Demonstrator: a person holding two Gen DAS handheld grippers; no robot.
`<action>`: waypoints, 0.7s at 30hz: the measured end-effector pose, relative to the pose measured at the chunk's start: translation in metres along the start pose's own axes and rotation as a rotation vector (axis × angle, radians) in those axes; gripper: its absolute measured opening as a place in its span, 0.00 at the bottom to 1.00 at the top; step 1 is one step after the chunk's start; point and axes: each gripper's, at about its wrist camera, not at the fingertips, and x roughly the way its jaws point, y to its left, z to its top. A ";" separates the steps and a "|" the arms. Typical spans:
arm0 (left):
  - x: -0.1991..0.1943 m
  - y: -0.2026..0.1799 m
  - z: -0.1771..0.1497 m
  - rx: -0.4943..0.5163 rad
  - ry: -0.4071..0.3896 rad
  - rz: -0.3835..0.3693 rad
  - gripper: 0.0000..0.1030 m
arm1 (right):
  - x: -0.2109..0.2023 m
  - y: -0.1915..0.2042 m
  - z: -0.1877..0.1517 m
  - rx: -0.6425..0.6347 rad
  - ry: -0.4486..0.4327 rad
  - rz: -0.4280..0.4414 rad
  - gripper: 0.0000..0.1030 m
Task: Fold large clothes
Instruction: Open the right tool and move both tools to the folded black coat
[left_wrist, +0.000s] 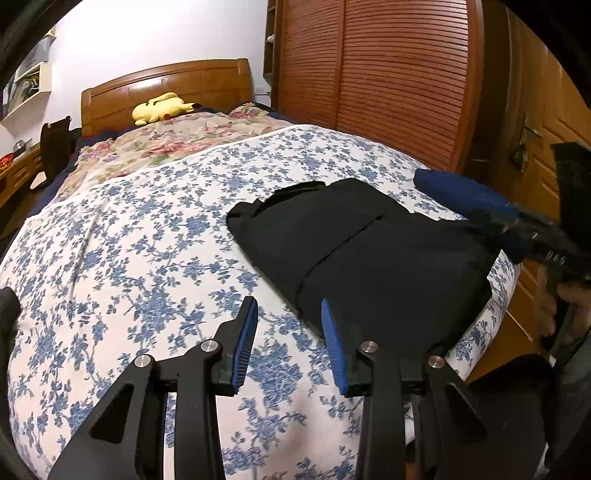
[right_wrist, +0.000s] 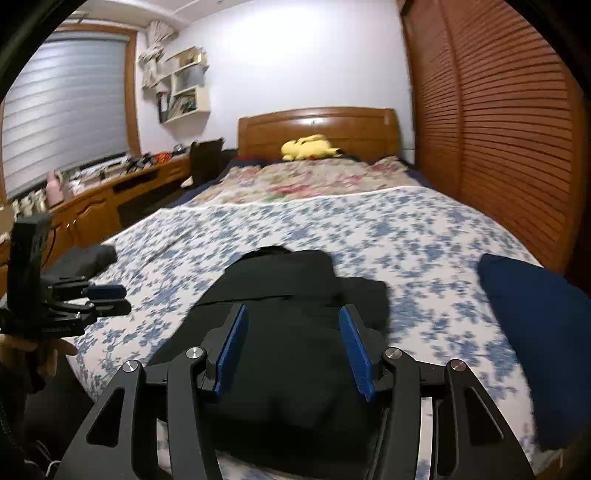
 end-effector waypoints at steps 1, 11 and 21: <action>-0.001 0.002 -0.001 -0.002 -0.001 0.001 0.36 | 0.009 0.005 -0.002 -0.007 0.018 0.011 0.52; -0.004 0.027 -0.010 -0.031 -0.012 0.010 0.36 | 0.085 0.038 -0.031 -0.040 0.216 0.053 0.52; 0.002 0.031 -0.010 -0.016 -0.013 -0.005 0.36 | 0.066 0.025 -0.016 -0.044 0.184 0.008 0.52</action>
